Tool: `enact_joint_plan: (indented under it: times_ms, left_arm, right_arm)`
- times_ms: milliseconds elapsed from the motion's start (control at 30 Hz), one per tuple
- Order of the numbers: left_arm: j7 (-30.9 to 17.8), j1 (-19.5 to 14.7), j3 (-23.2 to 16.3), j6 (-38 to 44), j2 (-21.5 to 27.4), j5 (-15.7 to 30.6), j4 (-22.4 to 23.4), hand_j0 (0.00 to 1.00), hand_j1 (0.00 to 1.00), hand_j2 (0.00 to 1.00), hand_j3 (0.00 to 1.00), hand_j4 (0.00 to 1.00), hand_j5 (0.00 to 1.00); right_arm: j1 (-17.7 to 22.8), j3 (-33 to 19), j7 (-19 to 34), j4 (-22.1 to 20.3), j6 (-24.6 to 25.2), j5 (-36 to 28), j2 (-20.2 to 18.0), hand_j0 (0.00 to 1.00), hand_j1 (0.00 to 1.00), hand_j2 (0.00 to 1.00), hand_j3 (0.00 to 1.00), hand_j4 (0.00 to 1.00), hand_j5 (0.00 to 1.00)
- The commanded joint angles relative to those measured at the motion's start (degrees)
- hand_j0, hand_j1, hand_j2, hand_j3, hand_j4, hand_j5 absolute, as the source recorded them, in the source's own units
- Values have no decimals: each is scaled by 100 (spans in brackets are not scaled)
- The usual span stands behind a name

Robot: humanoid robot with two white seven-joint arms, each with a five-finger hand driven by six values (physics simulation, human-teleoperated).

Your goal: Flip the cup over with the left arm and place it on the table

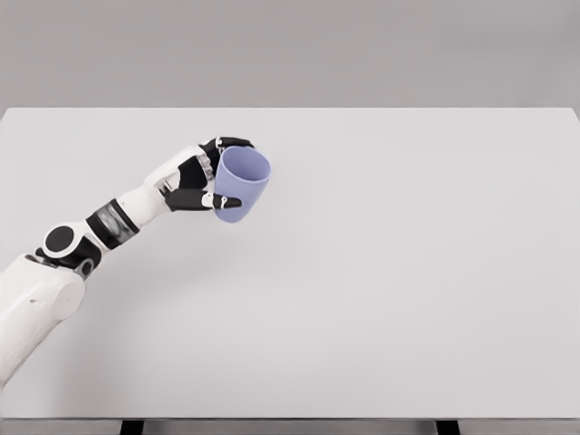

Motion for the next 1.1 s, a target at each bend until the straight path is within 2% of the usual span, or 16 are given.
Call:
enact_joint_plan:
  times_ms: [0,267,467,633,900,1067]
  left_arm:
    - [-1,0,5,-1,-14,35,53,75,75,75,75,75,75]
    - [-1,18,-4,-1,-14,18,141,82,82,82,82,82,82]
    - [-1,53,-4,7,-49,-263,159,97,97,97,97,97,97]
    - [-1,53,-4,7,-49,-263,168,100,100,100,100,100,100]
    - [-1,53,5,-1,-23,-263,220,100,100,100,100,100,100]
    - [-1,53,23,-10,197,-255,194,100,100,100,100,100,100]
  right_arm:
    - [0,-1,2,0,-1,-1,0,100,100,100,100,100,100]
    - [0,-1,2,0,-1,-1,0,100,100,100,100,100,100]
    - [0,-1,2,0,-1,-1,0,100,100,100,100,100,100]
    - [0,-1,2,0,-1,-1,0,100,100,100,100,100,100]
    - [0,-1,2,0,-1,-1,0,100,100,100,100,100,100]
    - [0,-1,2,0,-1,-1,0,100,100,100,100,100,100]
